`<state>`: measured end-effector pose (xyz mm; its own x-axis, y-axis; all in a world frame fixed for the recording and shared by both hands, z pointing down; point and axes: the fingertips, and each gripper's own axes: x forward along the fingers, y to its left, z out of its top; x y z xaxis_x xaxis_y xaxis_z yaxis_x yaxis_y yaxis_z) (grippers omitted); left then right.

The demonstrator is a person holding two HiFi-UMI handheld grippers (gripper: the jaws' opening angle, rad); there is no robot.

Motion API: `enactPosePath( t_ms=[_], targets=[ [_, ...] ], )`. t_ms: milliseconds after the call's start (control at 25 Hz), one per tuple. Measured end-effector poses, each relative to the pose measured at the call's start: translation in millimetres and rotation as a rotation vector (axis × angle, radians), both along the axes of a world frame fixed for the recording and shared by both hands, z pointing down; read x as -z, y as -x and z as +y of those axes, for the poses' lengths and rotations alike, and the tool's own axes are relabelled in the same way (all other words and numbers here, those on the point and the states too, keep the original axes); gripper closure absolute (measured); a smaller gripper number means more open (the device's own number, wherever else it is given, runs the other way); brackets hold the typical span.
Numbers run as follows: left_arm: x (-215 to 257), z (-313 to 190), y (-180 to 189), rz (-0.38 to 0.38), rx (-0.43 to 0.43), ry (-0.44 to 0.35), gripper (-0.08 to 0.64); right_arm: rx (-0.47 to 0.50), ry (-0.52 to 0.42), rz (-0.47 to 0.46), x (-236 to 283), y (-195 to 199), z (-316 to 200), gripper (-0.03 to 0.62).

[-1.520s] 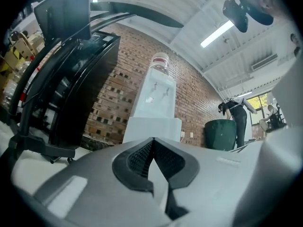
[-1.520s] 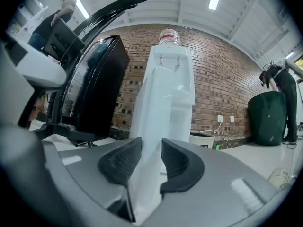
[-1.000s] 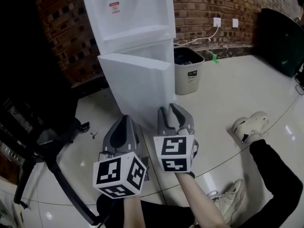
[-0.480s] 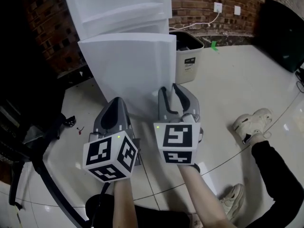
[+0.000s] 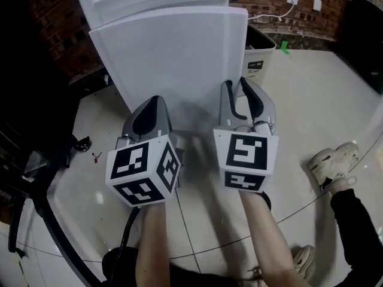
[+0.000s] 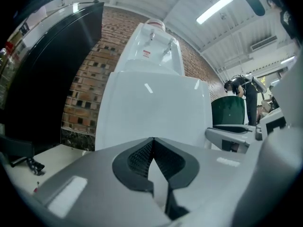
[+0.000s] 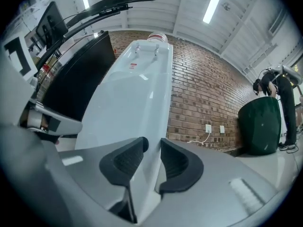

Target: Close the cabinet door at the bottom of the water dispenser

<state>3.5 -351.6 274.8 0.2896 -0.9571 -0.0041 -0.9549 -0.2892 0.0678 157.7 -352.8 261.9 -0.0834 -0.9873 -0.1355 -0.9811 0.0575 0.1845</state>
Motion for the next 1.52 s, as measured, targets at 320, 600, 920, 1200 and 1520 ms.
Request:
enactPosePath(
  t_ms=[320, 600, 920, 1200, 1520],
  targets=[
    [-10, -43, 1, 0.001, 0.036, -0.004, 0.543, -0.028, -0.035, 0.014, -2, -13, -41, 0.505],
    [-11, -68, -3, -0.027, 0.035, -0.013, 0.543, -0.041, -0.035, 0.029, -7, -18, -75, 0.528],
    [-22, -79, -3, -0.027, 0.041, 0.001, 0.543, 0.004, 0.079, 0.021, -44, -8, -99, 0.549],
    [-12, -67, -4, -0.031, 0.045, 0.008, 0.543, 0.013, 0.09, -0.011, -32, -8, -81, 0.549],
    [67, 84, 1, 0.004, -0.004, -0.024, 0.543, 0.153, -0.027, -0.123, 70, 12, 79, 0.566]
  ],
)
